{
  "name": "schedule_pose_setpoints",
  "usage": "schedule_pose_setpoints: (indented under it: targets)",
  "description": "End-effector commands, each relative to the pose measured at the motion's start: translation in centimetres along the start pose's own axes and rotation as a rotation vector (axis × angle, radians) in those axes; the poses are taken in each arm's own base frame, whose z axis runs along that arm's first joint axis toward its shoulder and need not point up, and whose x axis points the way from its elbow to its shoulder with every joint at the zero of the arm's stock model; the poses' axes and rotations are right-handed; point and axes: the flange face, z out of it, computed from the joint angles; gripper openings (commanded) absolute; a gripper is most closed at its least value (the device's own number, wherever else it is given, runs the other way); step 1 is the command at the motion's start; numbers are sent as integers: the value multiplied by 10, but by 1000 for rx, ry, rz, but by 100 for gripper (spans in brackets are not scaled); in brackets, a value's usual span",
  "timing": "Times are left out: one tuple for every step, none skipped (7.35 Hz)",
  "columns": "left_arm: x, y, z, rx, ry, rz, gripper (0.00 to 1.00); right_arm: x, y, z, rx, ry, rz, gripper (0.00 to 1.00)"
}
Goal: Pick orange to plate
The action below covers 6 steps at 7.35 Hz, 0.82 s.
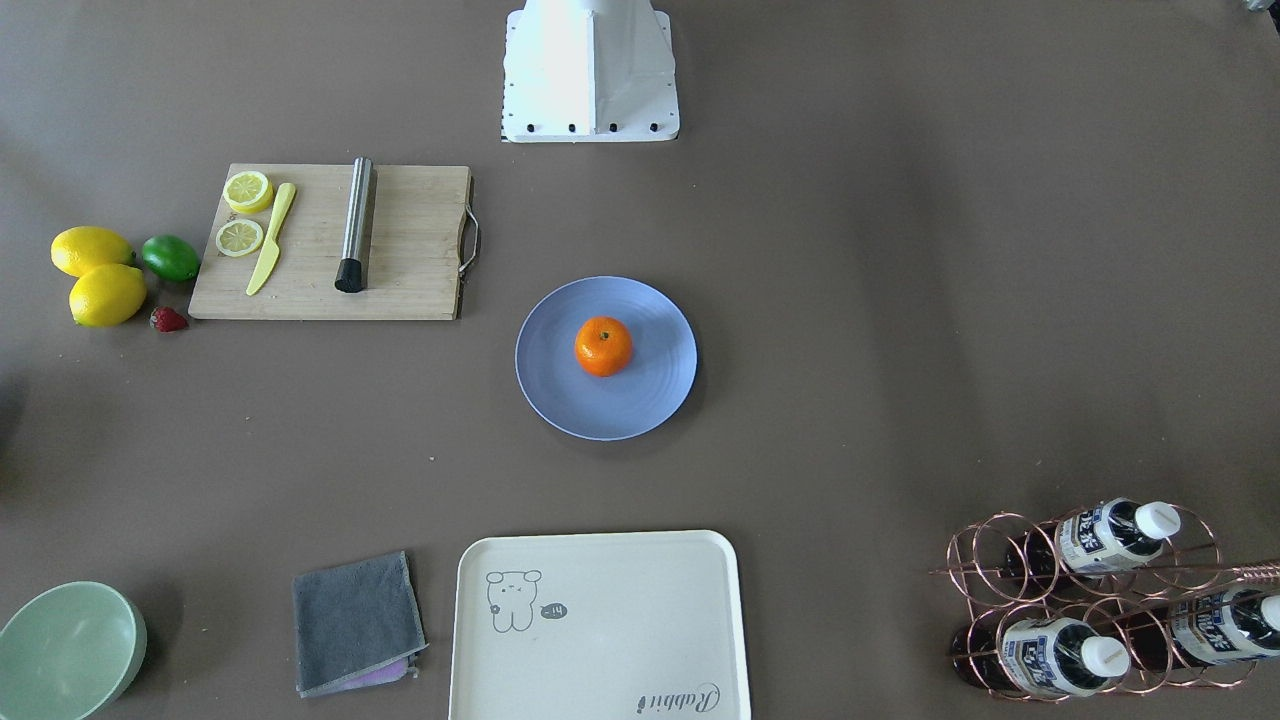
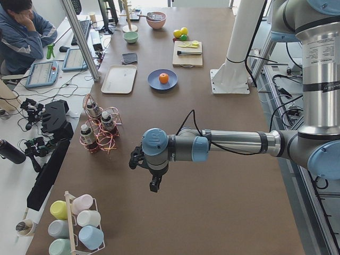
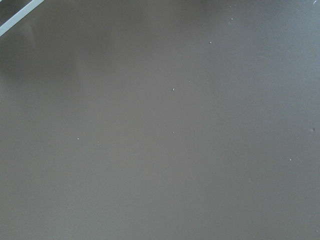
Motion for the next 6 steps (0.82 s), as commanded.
schedule_pose_setpoints:
  targets:
    - [0, 0, 0, -1, 0, -1, 99, 0, 0, 0, 0, 0, 0, 100]
    - [0, 0, 0, 0, 2, -1, 99, 0, 0, 0, 0, 0, 0, 100]
    - [0, 0, 0, 0, 2, -1, 99, 0, 0, -1, 1, 0, -1, 100]
    - [0, 0, 0, 1, 1, 0, 99, -2, -1, -2, 5, 1, -4, 100]
    - [0, 0, 0, 1, 1, 0, 99, -3, -1, -3, 7, 2, -6, 100]
    - [0, 0, 0, 1, 1, 0, 99, -3, -2, -4, 8, 2, -7, 100]
